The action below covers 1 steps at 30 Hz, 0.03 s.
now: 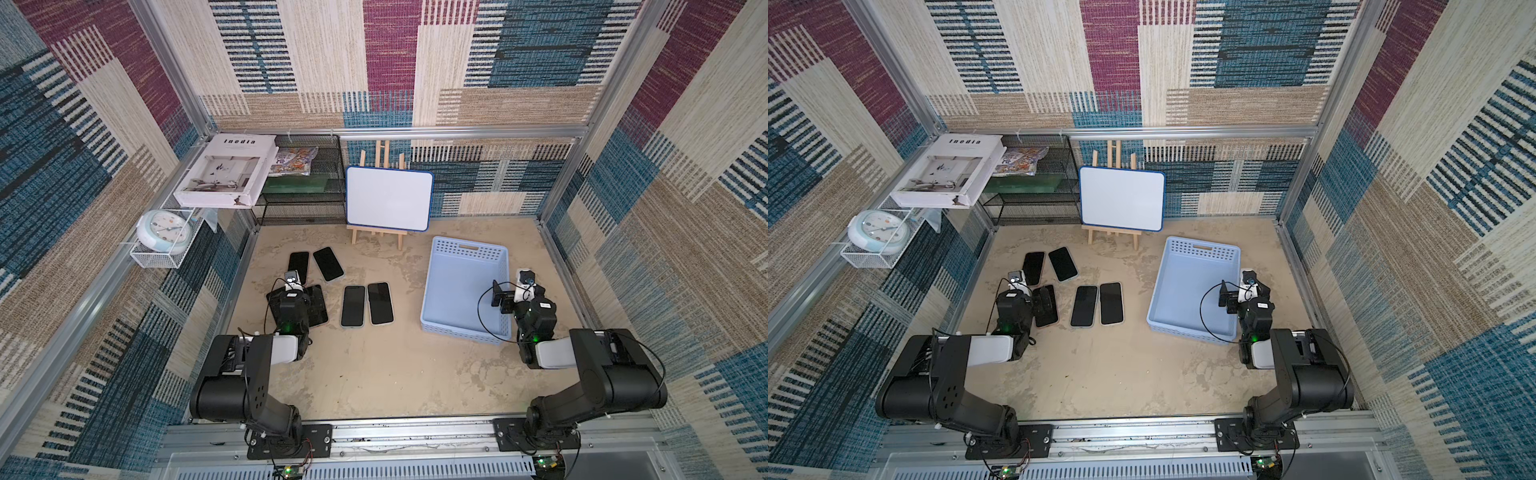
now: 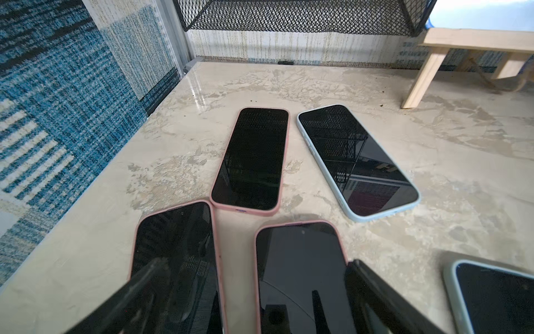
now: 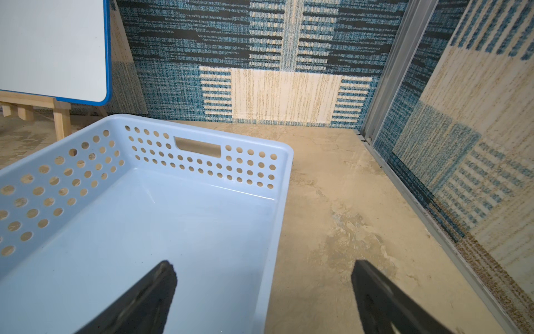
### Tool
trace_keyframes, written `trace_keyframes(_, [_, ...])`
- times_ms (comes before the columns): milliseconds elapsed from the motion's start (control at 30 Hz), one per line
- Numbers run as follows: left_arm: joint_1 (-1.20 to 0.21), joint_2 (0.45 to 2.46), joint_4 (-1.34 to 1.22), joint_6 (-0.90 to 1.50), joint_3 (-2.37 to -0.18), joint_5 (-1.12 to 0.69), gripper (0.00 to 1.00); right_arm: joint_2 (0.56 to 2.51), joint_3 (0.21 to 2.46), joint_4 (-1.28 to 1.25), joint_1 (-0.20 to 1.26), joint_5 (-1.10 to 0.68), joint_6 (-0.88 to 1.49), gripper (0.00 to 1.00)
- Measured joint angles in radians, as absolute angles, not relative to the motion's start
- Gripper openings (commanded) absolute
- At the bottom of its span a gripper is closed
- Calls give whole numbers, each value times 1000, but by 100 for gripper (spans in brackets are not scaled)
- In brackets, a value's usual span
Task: Take the phone out of the storage box
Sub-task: Reset both arms
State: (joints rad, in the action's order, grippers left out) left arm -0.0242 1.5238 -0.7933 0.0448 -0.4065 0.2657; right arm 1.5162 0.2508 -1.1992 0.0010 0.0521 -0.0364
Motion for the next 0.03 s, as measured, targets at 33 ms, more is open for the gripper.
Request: trace_keyframes(33, [-24,1524,-793,45,-406,266,99,1516,251,-1199,1,52,-36,100])
